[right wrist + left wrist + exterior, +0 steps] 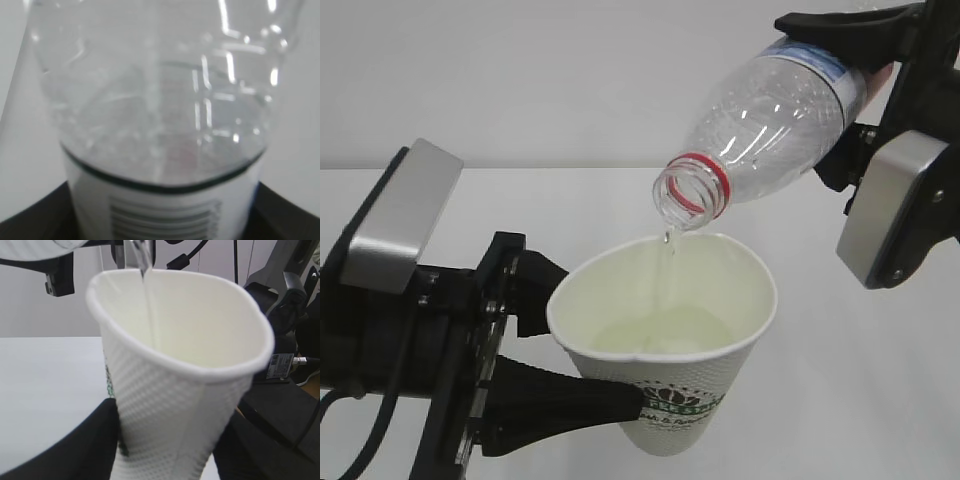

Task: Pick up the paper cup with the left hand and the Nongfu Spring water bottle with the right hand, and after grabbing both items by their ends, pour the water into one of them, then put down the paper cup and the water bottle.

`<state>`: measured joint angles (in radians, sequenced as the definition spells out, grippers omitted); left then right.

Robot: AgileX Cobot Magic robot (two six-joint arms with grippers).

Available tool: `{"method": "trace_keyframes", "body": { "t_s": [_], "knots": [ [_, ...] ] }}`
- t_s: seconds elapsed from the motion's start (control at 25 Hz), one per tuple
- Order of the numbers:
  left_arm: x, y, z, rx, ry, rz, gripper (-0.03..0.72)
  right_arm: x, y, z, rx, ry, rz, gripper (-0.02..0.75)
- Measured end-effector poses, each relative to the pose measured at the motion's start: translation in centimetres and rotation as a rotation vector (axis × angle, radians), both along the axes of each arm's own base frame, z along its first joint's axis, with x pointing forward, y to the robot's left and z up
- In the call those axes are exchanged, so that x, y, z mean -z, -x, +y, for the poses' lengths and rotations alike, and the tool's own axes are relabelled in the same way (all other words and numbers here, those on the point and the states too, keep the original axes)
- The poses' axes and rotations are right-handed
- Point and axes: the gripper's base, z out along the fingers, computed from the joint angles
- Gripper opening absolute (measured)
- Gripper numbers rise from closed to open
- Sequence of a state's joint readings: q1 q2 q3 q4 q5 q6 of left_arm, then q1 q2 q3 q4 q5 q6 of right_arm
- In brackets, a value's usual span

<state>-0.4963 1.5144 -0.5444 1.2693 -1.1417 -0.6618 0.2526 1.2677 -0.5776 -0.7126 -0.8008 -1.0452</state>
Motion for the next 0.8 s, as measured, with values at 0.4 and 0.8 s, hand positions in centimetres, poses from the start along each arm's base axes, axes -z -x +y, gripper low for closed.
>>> {"method": "trace_keyframes", "body": {
  "t_s": [0.4, 0.8],
  "knots": [
    [-0.01, -0.02, 0.00, -0.002, 0.001, 0.001, 0.412, -0.02, 0.01, 0.01, -0.001, -0.001, -0.001, 0.482],
    [-0.01, -0.02, 0.00, -0.003, 0.001, 0.001, 0.412, -0.02, 0.01, 0.01, -0.001, 0.002, -0.004, 0.482]
  ]
}}
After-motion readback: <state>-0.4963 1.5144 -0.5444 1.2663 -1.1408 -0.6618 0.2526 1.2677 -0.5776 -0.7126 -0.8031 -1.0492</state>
